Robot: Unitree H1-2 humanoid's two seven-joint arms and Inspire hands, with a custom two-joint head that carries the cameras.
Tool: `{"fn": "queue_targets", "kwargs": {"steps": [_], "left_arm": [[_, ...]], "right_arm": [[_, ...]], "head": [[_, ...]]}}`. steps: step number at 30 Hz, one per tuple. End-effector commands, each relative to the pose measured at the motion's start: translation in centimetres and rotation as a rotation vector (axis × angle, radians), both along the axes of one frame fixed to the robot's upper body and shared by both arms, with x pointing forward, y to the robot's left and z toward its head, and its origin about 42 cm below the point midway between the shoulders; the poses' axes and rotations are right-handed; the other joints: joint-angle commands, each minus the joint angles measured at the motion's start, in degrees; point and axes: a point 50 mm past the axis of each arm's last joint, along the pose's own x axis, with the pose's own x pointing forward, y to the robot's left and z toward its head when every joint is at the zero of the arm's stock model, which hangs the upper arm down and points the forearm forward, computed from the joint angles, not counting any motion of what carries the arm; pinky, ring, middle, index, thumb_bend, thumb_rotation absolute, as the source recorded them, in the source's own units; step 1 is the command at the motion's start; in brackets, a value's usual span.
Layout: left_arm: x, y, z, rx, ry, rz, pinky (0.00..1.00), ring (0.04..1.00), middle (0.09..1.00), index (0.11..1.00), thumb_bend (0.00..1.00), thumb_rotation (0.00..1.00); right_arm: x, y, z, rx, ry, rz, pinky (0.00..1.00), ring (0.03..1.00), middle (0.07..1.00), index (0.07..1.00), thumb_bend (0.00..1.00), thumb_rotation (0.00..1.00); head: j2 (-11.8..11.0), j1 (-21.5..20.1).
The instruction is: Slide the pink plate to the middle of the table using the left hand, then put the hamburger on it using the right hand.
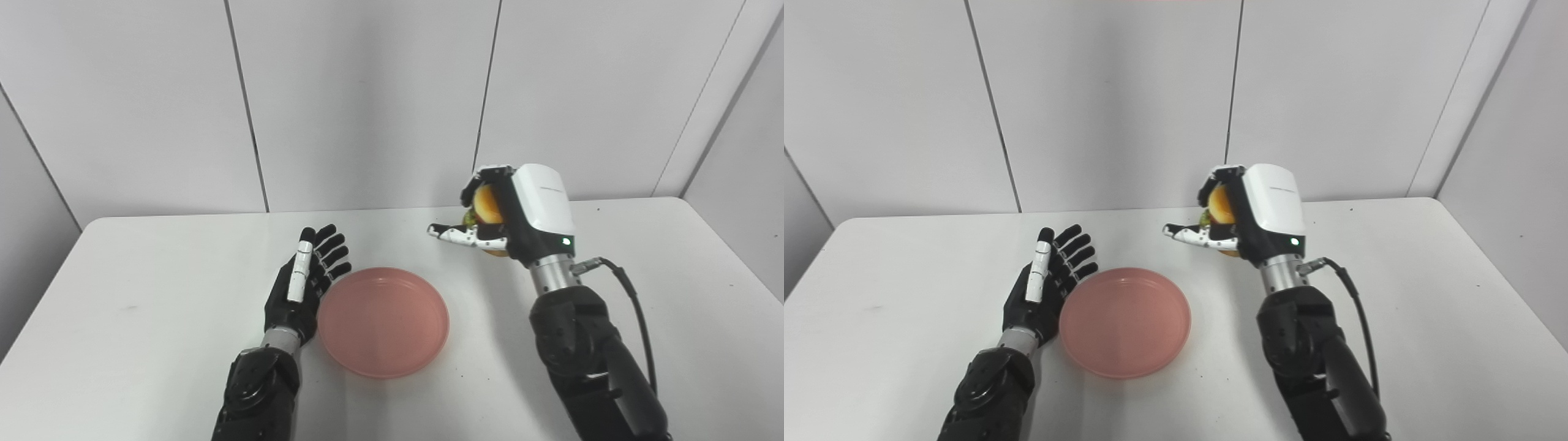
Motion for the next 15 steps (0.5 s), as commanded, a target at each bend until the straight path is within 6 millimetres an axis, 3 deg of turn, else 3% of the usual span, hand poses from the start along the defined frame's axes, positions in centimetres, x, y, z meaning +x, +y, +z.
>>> {"fn": "queue_targets", "kwargs": {"steps": [1,11,15], "left_arm": [[0.2,-1.4,0.2,0.003,0.010,-0.010,0.74,0.810,0.806,0.751,0.91,0.80],[0.2,-2.8,0.0,-0.001,0.008,-0.013,0.70,0.800,0.803,0.751,0.90,0.83],[0.1,-2.7,0.1,-0.025,0.017,-0.006,0.74,0.822,0.821,0.763,0.90,0.80]], "right_arm": [[0.4,1.3,2.0,-0.018,-0.085,0.054,0.15,0.202,0.279,0.338,0.59,0.37],[0.9,5.2,0.5,-0.056,-0.036,0.137,0.16,0.208,0.280,0.346,0.61,0.29],[1.2,6.6,-1.2,-0.076,-0.020,0.219,0.15,0.207,0.279,0.357,0.55,0.36]], "head": [[0.12,0.93],[0.41,1.86],[0.79,2.12]]}}
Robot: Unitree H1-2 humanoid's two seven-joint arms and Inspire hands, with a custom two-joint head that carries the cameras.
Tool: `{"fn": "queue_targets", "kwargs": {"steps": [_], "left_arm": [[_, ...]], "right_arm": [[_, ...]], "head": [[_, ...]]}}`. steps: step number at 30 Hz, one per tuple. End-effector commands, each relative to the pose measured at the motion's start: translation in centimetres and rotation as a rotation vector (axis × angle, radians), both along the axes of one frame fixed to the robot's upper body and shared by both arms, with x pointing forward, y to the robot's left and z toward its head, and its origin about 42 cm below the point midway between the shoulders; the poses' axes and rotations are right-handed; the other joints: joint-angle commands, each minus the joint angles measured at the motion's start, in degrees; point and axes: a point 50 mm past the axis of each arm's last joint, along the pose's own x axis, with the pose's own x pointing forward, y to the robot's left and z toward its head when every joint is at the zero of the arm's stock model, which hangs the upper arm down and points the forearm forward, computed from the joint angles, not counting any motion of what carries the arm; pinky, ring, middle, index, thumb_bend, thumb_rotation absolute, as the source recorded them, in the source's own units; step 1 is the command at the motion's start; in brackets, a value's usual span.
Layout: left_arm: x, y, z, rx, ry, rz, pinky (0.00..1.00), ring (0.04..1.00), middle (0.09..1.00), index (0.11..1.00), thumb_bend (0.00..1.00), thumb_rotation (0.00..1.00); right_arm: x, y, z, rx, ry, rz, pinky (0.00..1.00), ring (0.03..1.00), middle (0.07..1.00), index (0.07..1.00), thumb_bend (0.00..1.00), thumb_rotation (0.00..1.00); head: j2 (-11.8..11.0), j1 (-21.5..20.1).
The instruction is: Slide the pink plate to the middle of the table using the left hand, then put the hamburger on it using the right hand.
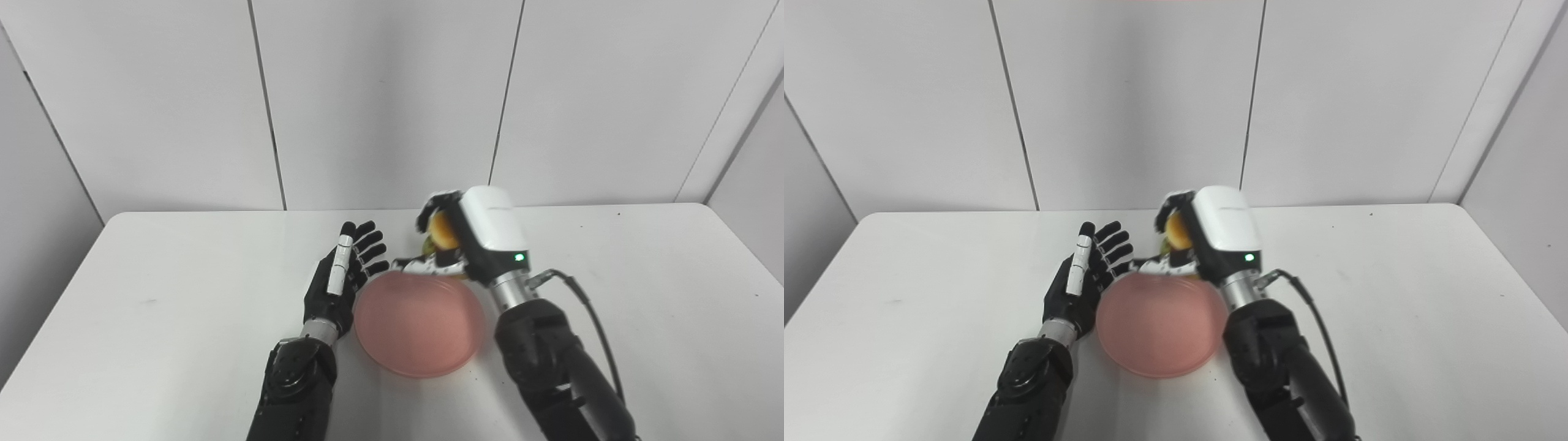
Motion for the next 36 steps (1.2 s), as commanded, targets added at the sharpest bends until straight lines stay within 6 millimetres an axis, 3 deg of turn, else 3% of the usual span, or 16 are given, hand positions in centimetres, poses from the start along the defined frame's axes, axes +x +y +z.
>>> {"fn": "queue_targets", "kwargs": {"steps": [1,12,22,24,29,36], "left_arm": [[0.0,-0.6,0.1,-0.023,0.022,-0.007,0.74,0.821,0.823,0.764,0.89,0.80],[0.0,0.5,0.1,-0.066,0.024,0.012,0.74,0.834,0.823,0.785,0.88,0.79],[-0.1,1.3,0.8,-0.062,0.026,0.020,0.73,0.825,0.805,0.787,0.87,0.80],[-0.2,1.4,0.8,-0.056,0.028,0.019,0.73,0.827,0.812,0.787,0.86,0.81],[-0.2,1.2,0.7,-0.049,0.036,0.020,0.73,0.815,0.822,0.782,0.89,0.81],[-0.2,0.9,0.7,-0.048,0.038,0.021,0.72,0.812,0.820,0.782,0.90,0.80]], "right_arm": [[0.5,1.3,1.8,0.022,-0.103,0.077,0.15,0.210,0.279,0.360,0.54,0.39],[1.3,1.6,-1.5,-0.036,-0.015,0.073,0.15,0.211,0.294,0.389,0.54,0.54],[0.9,1.5,-4.1,-0.059,0.017,0.081,0.17,0.238,0.332,0.408,0.57,0.56],[0.8,1.2,-4.5,-0.072,0.010,0.076,0.20,0.275,0.364,0.432,0.57,0.58],[0.1,0.5,-5.4,-0.109,-0.007,0.036,0.54,0.595,0.640,0.609,0.64,0.81],[-0.6,-0.1,-7.0,-0.062,0.002,-0.013,0.65,0.732,0.752,0.700,0.66,0.94]], "head": [[0.22,0.12],[0.65,0.10],[0.98,-0.28],[1.08,-0.36],[1.31,-0.41],[1.43,-0.35]]}}
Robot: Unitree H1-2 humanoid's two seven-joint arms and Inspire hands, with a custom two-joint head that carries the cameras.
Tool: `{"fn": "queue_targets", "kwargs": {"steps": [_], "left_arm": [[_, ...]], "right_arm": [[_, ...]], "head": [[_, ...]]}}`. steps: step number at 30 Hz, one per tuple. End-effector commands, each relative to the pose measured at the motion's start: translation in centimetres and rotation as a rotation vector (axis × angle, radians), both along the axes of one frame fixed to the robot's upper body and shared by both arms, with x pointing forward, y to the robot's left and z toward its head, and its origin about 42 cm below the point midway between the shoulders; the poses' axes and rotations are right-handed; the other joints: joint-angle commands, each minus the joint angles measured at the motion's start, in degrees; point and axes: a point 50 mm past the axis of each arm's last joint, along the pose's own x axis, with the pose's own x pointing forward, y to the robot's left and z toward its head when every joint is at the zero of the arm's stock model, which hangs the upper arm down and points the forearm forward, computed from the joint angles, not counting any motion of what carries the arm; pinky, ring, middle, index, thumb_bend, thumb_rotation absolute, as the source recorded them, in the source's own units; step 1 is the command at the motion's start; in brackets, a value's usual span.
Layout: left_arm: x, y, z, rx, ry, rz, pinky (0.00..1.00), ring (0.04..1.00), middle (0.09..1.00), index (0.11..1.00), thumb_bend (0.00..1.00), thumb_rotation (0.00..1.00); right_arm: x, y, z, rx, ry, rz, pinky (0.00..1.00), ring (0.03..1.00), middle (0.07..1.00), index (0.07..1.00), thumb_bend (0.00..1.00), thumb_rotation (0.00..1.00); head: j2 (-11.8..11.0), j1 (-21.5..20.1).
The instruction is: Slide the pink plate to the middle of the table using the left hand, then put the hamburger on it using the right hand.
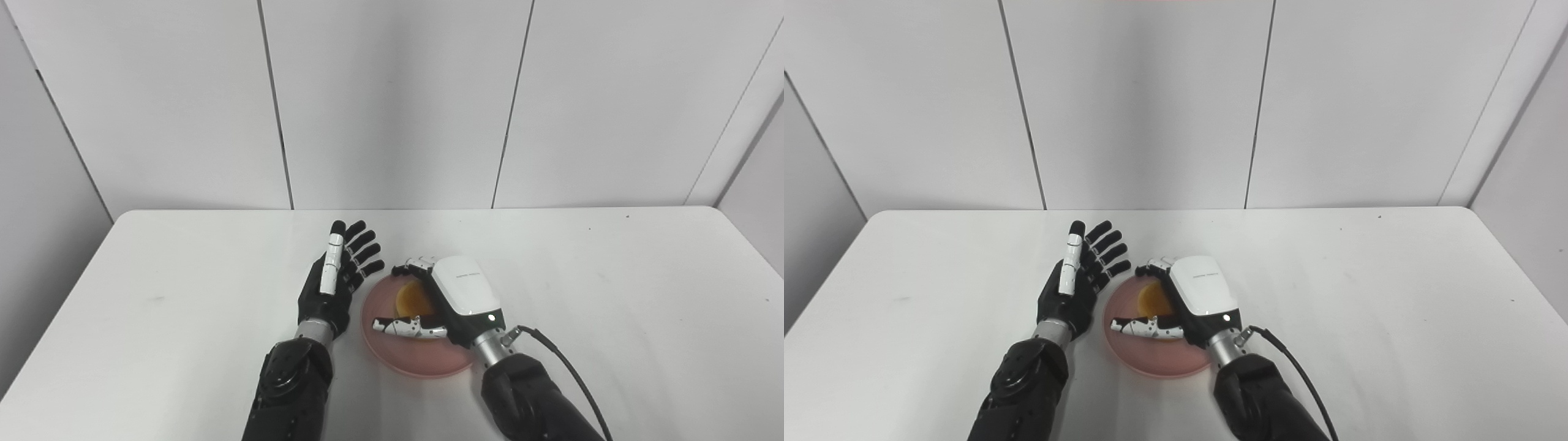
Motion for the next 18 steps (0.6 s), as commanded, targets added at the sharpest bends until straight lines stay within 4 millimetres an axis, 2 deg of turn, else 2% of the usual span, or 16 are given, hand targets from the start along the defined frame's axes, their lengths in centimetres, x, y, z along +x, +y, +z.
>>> {"fn": "queue_targets", "kwargs": {"steps": [1,3,9,16,18], "left_arm": [[0.1,-0.5,0.2,0.007,0.007,-0.004,0.72,0.811,0.818,0.780,0.89,0.80],[0.1,-0.5,0.3,0.010,0.007,-0.002,0.72,0.809,0.815,0.775,0.89,0.80],[0.0,-0.4,0.5,-0.018,0.014,-0.006,0.74,0.814,0.818,0.775,0.88,0.80],[0.0,-0.5,0.5,-0.012,0.014,-0.013,0.71,0.800,0.820,0.779,0.90,0.80],[0.0,-0.5,0.5,-0.014,0.012,-0.014,0.72,0.801,0.818,0.777,0.90,0.79]], "right_arm": [[0.4,0.2,1.4,0.038,-0.074,0.003,0.65,0.741,0.760,0.709,0.66,0.96],[0.1,0.1,1.0,0.042,-0.067,0.003,0.67,0.759,0.779,0.729,0.67,0.99],[0.0,-0.2,0.6,0.057,-0.064,0.012,0.66,0.754,0.781,0.737,0.72,1.00],[-0.1,-0.4,1.8,0.114,-0.109,0.035,0.64,0.745,0.777,0.736,0.73,1.00],[-0.3,-0.5,2.6,0.187,-0.127,0.039,0.64,0.745,0.779,0.738,0.74,1.00]], "head": [[0.04,0.01],[0.04,0.01],[0.02,-0.05],[0.22,0.08],[0.26,0.09]]}}
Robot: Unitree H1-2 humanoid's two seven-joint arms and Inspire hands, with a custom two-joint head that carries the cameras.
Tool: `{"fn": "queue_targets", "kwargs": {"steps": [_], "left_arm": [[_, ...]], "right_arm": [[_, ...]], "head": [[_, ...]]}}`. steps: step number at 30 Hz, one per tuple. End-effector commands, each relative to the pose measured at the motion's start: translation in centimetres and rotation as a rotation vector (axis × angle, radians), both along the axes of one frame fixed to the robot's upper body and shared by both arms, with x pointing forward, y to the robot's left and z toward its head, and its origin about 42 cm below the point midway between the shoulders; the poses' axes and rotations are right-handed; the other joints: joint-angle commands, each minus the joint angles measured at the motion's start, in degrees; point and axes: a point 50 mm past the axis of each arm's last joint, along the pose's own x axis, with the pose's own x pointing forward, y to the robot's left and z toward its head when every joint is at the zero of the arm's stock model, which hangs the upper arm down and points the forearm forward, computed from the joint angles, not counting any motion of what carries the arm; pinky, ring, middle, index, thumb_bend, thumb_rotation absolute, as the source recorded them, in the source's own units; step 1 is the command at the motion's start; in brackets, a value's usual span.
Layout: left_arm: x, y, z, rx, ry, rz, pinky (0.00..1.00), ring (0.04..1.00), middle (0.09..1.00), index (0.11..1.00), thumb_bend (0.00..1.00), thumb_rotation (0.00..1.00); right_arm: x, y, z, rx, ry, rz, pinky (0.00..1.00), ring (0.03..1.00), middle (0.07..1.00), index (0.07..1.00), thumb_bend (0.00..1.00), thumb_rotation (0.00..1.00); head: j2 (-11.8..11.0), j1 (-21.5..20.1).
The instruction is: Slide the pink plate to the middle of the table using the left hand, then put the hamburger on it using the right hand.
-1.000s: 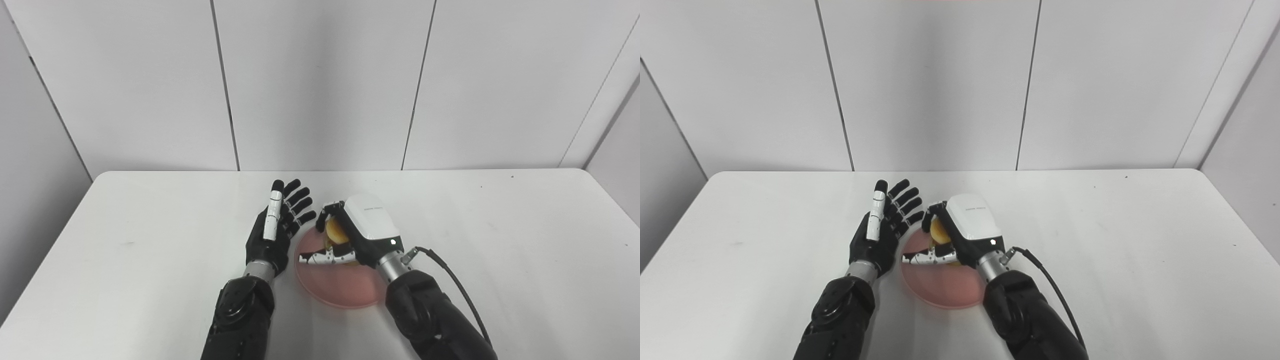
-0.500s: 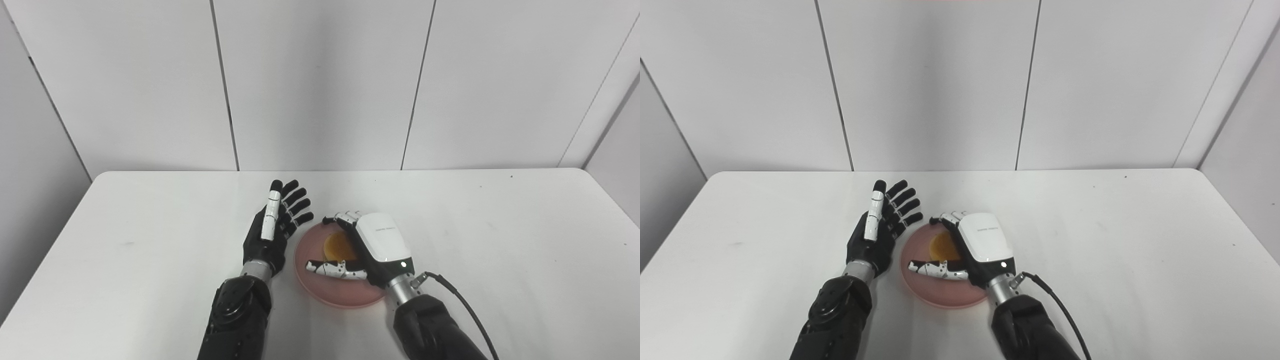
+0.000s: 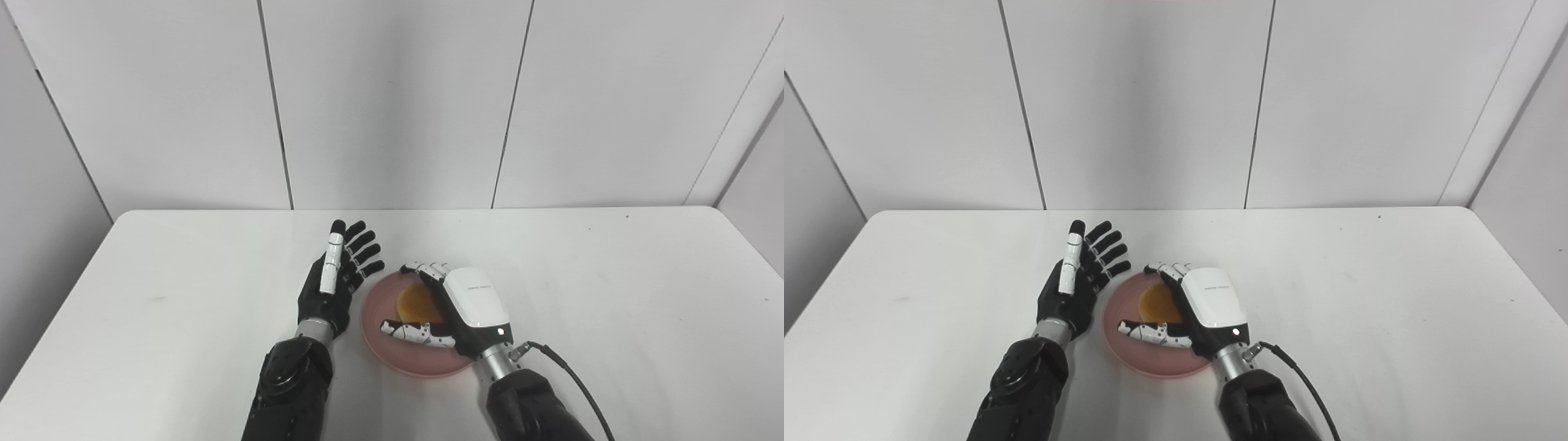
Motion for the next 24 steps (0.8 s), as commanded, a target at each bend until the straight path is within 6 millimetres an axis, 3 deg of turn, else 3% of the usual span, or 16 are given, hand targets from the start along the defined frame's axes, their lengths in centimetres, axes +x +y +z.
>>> {"fn": "queue_targets", "kwargs": {"steps": [1,7,10,11,16,20,24], "left_arm": [[0.1,-0.5,0.3,-0.003,-0.001,-0.012,0.72,0.801,0.813,0.773,0.90,0.79],[0.0,-0.4,0.2,0.063,-0.030,0.028,0.73,0.811,0.810,0.782,0.88,0.80],[-0.2,-0.5,0.2,0.128,-0.058,0.067,0.73,0.863,0.854,0.812,0.87,0.83],[-0.3,-0.6,0.1,0.145,-0.068,0.083,0.83,0.927,0.905,0.870,0.86,0.84],[-1.0,-0.7,-0.2,0.182,-0.121,0.181,0.97,0.996,0.975,0.967,0.87,0.83],[-1.2,-0.2,-0.1,0.224,-0.151,0.214,1.00,1.000,0.999,0.999,0.75,0.85],[-1.1,0.8,0.1,0.272,-0.162,0.246,1.00,1.000,1.000,1.000,0.76,0.89]], "right_arm": [[0.2,0.3,3.2,0.127,-0.121,0.042,0.64,0.747,0.779,0.745,0.75,1.00],[0.5,-0.6,5.3,0.481,-0.108,0.030,0.67,0.763,0.793,0.770,0.76,1.00],[1.0,-1.4,5.4,0.656,-0.081,0.011,0.74,0.803,0.819,0.795,0.75,1.00],[1.3,-1.8,5.2,0.708,-0.063,-0.001,0.75,0.825,0.844,0.837,0.71,1.00],[2.1,-3.6,3.6,0.887,0.029,-0.076,0.74,0.830,0.850,0.850,0.70,1.00],[2.4,-4.6,1.6,0.974,0.106,-0.151,0.74,0.805,0.832,0.823,0.67,1.00],[2.1,-5.5,-0.3,1.031,0.174,-0.203,0.78,0.822,0.848,0.827,0.73,1.00]], "head": [[0.08,0.09],[-0.14,0.09],[-0.19,0.25],[-0.19,0.25],[-0.16,-0.01],[-0.14,0.07],[0.01,0.09]]}}
